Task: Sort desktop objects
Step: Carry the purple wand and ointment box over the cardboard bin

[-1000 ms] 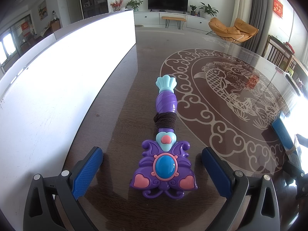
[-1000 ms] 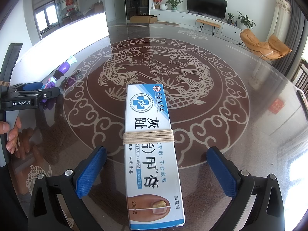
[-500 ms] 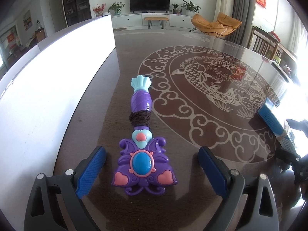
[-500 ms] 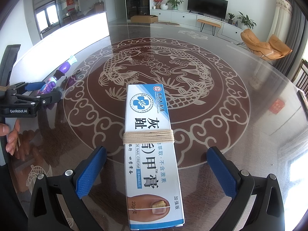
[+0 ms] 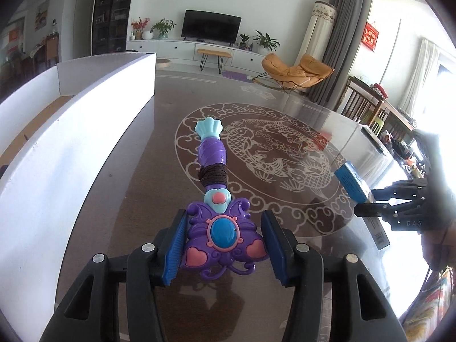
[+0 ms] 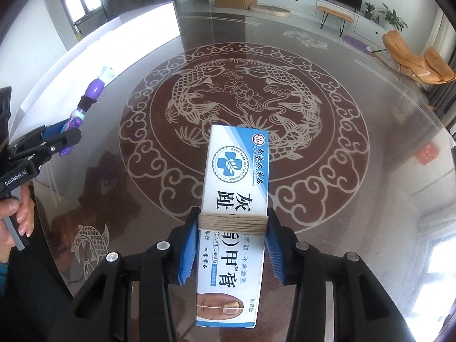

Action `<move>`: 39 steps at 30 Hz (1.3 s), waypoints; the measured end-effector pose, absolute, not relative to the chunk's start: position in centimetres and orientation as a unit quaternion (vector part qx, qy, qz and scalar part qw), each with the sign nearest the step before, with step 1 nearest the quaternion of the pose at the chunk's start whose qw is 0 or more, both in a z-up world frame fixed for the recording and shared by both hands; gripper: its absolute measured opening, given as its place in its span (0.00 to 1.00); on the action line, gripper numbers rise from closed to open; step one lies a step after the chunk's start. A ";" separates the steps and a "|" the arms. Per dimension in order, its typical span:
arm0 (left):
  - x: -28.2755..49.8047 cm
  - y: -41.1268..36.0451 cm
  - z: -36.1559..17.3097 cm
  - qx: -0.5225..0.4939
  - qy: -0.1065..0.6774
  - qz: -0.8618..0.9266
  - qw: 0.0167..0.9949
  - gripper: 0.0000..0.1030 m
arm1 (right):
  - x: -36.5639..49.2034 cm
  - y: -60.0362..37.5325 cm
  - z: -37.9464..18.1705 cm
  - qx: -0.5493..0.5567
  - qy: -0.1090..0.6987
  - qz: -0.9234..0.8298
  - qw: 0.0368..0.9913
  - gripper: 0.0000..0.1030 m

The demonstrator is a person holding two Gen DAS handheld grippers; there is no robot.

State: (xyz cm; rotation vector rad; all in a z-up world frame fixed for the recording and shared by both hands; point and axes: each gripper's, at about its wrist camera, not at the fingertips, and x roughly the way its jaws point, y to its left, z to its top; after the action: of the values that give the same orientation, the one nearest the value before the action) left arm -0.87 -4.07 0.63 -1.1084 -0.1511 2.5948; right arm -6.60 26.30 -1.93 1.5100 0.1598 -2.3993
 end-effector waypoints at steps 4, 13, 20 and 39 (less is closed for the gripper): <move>1.1 -5.5 3.1 -0.362 -0.063 0.918 0.148 0.50 | -6.7 25.5 0.0 0.510 0.055 -0.843 0.159 0.43; 2.5 -15.3 11.4 -0.316 -0.099 0.940 0.079 0.50 | -11.0 17.0 7.9 0.445 0.063 -0.864 0.227 0.43; -1.1 -25.8 11.4 -0.356 -0.080 0.931 -0.030 0.50 | -14.3 1.0 14.0 0.404 0.045 -0.846 0.346 0.43; -1.1 -31.3 4.9 -0.409 -0.126 0.895 -0.127 0.75 | -16.1 -16.9 5.1 0.454 0.074 -0.803 0.378 0.86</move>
State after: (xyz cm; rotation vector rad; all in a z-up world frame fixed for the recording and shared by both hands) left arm -1.05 -31.28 4.89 -1.3989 -0.4303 3.0641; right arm -16.11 -16.88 5.06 1.1605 0.1886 -2.0525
